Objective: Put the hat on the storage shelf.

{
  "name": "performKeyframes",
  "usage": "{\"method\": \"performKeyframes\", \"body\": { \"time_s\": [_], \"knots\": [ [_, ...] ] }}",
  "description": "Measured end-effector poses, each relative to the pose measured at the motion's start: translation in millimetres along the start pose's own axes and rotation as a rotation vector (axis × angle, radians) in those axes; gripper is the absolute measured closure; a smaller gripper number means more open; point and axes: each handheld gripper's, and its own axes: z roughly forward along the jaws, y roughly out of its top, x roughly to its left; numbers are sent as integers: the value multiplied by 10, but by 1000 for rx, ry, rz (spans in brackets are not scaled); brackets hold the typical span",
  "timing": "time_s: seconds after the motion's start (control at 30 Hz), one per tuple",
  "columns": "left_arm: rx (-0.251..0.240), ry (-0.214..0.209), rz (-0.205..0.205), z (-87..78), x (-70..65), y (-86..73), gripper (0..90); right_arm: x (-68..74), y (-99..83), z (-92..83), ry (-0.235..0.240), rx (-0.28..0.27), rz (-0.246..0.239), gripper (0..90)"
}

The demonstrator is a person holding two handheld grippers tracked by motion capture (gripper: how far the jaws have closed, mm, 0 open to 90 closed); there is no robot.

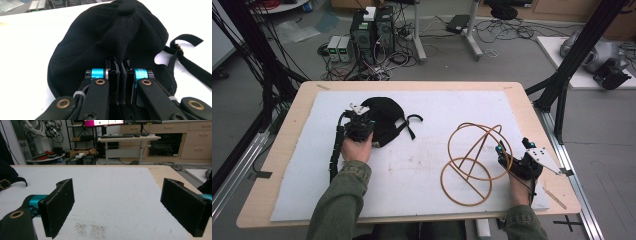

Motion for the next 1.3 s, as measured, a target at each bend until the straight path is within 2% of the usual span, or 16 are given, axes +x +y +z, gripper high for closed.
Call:
{"method": "performKeyframes", "body": {
  "time_s": [0.1,0.27,0.3,0.43,0.57,0.67,0.7,0.93,0.97,1.0,1.07,1.1,1.13,1.2,1.23,1.3],
  "knots": [
    [-11,-24,-1,-9,26,-6,875,-3,-3,3,-3,0,-1,110],
    [-46,-45,28,-44,10,3,876,-3,-4,4,-4,-2,-1,110],
    [-73,-52,61,-67,-12,15,875,-2,-4,3,-2,-1,-2,110],
    [-102,-88,73,-107,-28,31,875,-7,-4,-2,-3,1,-3,110],
    [-162,-122,46,-207,-25,66,873,-5,-3,-3,-5,2,-1,110],
    [-176,-135,52,-258,-39,66,873,-7,-1,-8,-6,-3,-3,110],
    [-208,-148,57,-325,-54,53,873,-12,-1,-8,-5,-7,-1,110],
    [-284,-177,48,-510,-64,76,873,3,-6,-6,-11,-2,-11,110],
    [-323,-186,33,-573,-52,96,873,13,-6,-6,-8,2,-10,110],
    [-323,-186,33,-573,-52,96,873,13,-6,-6,-8,2,-10,110],
    [-379,-198,2,-660,-10,119,873,14,-8,1,-8,2,-23,110],
    [-379,-198,2,-660,-10,119,874,14,-8,2,-9,1,-25,110],
    [-413,-206,-24,-712,31,126,873,14,-8,2,-9,1,-24,110],
    [-429,-207,-31,-742,54,129,873,13,-8,0,-7,0,-21,110],
    [-471,-218,-58,-799,92,132,873,13,-7,-1,-10,1,-22,110],
    [-492,-237,-76,-827,117,133,873,13,-8,0,-9,-1,-21,110]
  ]
}}
